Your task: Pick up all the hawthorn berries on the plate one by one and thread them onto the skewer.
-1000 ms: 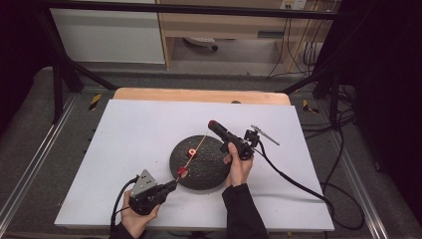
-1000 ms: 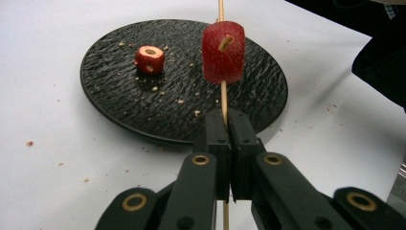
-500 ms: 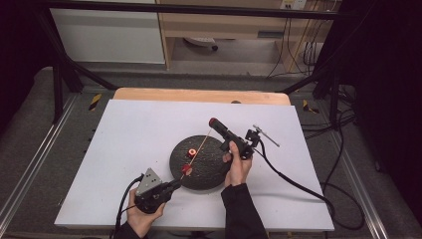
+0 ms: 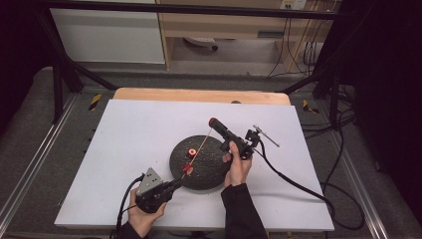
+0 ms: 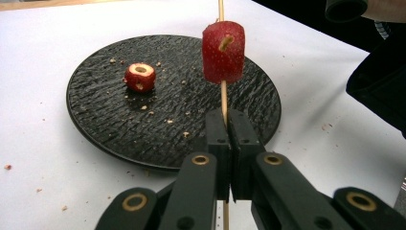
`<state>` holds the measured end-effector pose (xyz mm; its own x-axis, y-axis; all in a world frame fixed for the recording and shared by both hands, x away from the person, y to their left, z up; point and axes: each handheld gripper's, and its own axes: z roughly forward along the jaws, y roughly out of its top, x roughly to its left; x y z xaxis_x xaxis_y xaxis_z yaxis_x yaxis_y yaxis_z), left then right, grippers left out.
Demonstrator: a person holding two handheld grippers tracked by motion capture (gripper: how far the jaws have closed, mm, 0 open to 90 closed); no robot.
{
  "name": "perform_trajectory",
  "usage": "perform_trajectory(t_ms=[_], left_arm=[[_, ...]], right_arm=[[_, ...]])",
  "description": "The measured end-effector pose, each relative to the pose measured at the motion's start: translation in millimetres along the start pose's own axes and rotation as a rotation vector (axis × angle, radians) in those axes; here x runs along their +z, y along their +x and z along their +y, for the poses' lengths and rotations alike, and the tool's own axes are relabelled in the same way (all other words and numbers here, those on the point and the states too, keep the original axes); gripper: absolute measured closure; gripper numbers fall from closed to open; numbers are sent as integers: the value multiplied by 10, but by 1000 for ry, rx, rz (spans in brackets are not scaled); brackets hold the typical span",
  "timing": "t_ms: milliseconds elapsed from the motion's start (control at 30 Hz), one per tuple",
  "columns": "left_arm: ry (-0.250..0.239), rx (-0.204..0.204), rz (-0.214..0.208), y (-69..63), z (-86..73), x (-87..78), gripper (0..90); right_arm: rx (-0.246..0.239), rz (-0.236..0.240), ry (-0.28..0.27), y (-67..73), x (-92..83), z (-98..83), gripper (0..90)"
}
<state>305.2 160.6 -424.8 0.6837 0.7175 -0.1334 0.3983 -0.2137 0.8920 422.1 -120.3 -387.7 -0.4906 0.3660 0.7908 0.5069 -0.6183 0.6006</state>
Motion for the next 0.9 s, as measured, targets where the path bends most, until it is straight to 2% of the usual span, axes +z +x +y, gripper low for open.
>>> perform_trajectory(t_ms=[200,500,567,733,900], left_arm=[[-19,-8,5,-20,8,17,883],[-37,-53,12,-71,63,120,883],[-31,-67,9,-87,71,155,884],[-22,-72,17,-131,71,214,885],[-45,-69,58,-163,68,194,885]], right_arm=[[10,6,1,-3,1,-20,627],[44,18,4,-12,5,-35,628],[46,18,-2,-15,5,-39,628],[49,19,-7,-1,-7,-29,628],[66,14,-21,-5,-4,-31,629]])
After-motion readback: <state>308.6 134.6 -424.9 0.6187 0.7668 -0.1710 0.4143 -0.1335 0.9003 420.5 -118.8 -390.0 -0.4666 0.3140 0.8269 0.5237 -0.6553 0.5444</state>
